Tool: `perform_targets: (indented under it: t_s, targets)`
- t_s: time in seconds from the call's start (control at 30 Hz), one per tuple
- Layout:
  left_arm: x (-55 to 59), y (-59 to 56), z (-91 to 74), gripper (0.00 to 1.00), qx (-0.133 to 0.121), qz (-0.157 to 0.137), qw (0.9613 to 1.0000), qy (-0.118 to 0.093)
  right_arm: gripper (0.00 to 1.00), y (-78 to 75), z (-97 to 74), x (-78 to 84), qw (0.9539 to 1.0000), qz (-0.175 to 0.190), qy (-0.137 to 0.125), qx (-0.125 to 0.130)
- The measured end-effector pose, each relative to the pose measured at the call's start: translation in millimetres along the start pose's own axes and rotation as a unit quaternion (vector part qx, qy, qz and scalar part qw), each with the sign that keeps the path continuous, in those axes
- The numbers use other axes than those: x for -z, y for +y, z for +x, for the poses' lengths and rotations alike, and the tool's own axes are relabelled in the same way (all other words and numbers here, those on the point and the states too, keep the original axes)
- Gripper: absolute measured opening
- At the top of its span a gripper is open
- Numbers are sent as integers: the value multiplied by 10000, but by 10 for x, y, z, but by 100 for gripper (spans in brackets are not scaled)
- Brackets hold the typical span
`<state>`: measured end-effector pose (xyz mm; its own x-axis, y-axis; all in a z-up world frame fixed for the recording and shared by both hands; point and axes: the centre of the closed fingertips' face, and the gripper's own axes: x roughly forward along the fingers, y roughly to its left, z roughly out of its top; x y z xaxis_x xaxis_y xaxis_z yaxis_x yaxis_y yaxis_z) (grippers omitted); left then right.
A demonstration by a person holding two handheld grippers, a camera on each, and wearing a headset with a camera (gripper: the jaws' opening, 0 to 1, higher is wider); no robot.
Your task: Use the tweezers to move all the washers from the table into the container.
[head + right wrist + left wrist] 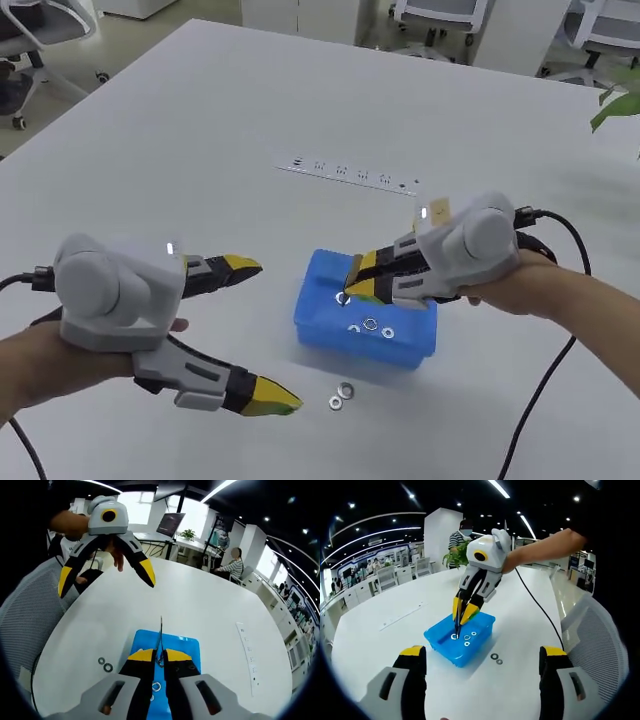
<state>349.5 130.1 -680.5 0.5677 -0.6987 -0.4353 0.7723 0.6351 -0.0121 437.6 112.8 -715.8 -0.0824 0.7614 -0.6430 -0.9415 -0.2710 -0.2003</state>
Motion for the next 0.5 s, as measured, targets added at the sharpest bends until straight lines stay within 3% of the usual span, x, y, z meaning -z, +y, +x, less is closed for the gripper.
perform_targets:
  t_s: [0.5]
  targets:
    - [-39, 29, 91, 95, 85, -35, 9999, -63, 8, 70, 157, 185, 9995, 186, 114, -230]
